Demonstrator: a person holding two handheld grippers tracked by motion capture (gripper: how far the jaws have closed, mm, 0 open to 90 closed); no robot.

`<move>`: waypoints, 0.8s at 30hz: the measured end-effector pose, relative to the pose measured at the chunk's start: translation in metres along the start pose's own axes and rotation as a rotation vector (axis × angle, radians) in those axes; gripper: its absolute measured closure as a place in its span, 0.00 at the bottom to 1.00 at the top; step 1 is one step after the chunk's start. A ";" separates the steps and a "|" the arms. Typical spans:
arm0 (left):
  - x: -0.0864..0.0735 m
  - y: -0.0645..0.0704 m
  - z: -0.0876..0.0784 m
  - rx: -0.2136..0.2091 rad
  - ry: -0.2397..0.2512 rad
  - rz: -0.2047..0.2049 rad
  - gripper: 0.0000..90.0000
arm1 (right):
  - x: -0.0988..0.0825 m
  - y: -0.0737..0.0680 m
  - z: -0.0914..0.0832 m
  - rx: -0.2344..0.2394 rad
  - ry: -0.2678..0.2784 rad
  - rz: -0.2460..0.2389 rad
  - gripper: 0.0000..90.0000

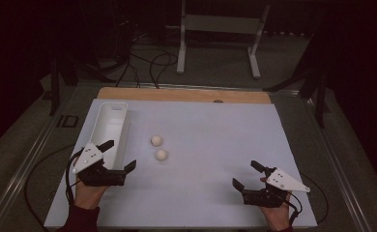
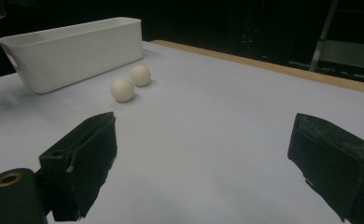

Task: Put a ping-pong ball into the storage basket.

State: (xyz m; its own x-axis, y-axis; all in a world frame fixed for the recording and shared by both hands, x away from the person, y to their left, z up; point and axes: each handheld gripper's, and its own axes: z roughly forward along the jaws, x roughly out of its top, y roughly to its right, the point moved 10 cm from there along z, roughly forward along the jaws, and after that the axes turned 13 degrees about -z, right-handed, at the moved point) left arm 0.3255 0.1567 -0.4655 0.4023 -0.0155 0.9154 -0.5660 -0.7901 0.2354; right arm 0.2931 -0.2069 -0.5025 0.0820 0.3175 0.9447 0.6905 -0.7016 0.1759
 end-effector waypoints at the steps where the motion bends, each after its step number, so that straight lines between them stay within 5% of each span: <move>1: 0.000 0.001 0.001 0.000 -0.001 0.002 0.00 | 0.000 0.000 0.000 0.000 -0.001 -0.001 0.08; 24: 0.010 0.017 0.022 -0.018 0.009 -0.006 0.00 | 0.000 0.000 0.000 -0.002 -0.001 -0.005 0.08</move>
State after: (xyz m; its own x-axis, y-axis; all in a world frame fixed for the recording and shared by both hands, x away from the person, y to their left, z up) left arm 0.3350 0.1296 -0.4596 0.3991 -0.0048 0.9169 -0.5762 -0.7791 0.2468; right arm 0.2933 -0.2071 -0.5025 0.0791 0.3213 0.9437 0.6893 -0.7014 0.1810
